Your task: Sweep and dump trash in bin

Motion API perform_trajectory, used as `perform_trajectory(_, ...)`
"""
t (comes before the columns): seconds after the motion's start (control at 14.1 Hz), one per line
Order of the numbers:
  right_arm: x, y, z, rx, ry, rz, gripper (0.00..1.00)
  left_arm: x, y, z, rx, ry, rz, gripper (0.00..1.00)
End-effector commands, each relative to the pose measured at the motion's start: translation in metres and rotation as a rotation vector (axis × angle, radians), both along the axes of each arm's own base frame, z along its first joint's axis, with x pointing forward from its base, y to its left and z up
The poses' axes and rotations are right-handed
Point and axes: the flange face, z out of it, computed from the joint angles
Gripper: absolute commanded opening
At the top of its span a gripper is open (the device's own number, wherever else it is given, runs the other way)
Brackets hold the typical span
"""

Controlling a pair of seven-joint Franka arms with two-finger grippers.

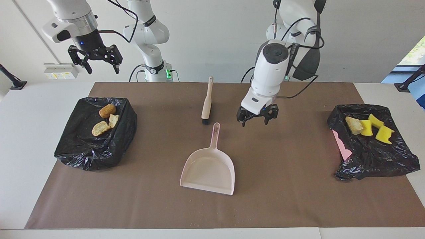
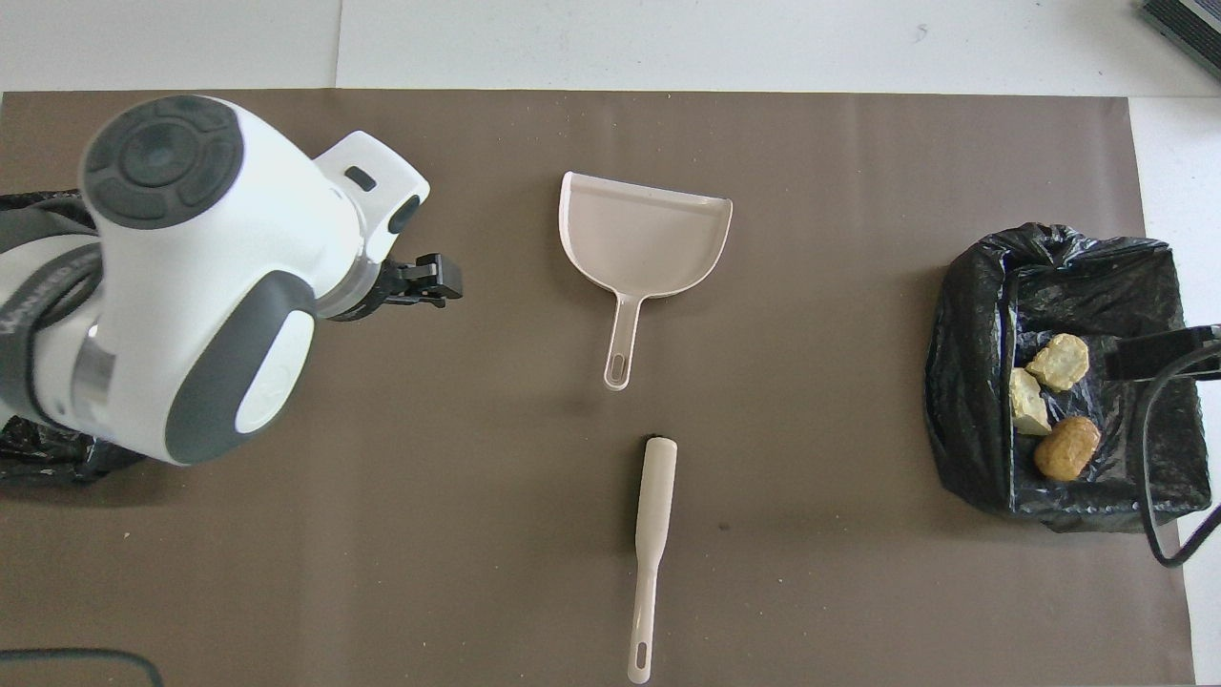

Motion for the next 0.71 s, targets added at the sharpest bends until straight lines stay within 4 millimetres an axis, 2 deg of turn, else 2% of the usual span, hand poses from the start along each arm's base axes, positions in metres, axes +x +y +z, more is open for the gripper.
perform_trajectory(0.0, -0.006, -0.003, -0.001, -0.013, -0.008, 0.018, 1.0, -0.018, 0.063, 0.024, 0.018, 0.01, -0.09, 1.0)
perform_trajectory(0.07, -0.006, -0.006, -0.001, -0.014, -0.008, 0.015, 1.0, -0.02, 0.086, 0.04, 0.019, 0.009, -0.101, 1.0)
perform_trajectory(0.21, -0.006, -0.006, -0.001, -0.013, -0.008, 0.014, 1.0, -0.027, 0.132, 0.088, 0.014, -0.023, -0.056, 1.0)
perform_trajectory(0.36, -0.006, -0.006, -0.001, -0.013, -0.006, 0.015, 1.0, -0.029, 0.166, 0.126, 0.005, -0.021, -0.028, 1.0)
perform_trajectory(0.43, -0.006, -0.007, -0.001, -0.013, -0.006, 0.014, 1.0, -0.029, 0.172, 0.137, 0.0, -0.006, -0.09, 1.0)
perform_trajectory(0.5, -0.007, -0.008, -0.001, -0.012, -0.006, 0.012, 1.0, -0.025, 0.178, 0.141, 0.002, 0.019, -0.137, 1.0)
perform_trajectory(0.64, -0.007, -0.008, -0.001, -0.012, -0.006, 0.012, 1.0, -0.018, 0.198, 0.158, 0.008, 0.034, -0.123, 1.0)
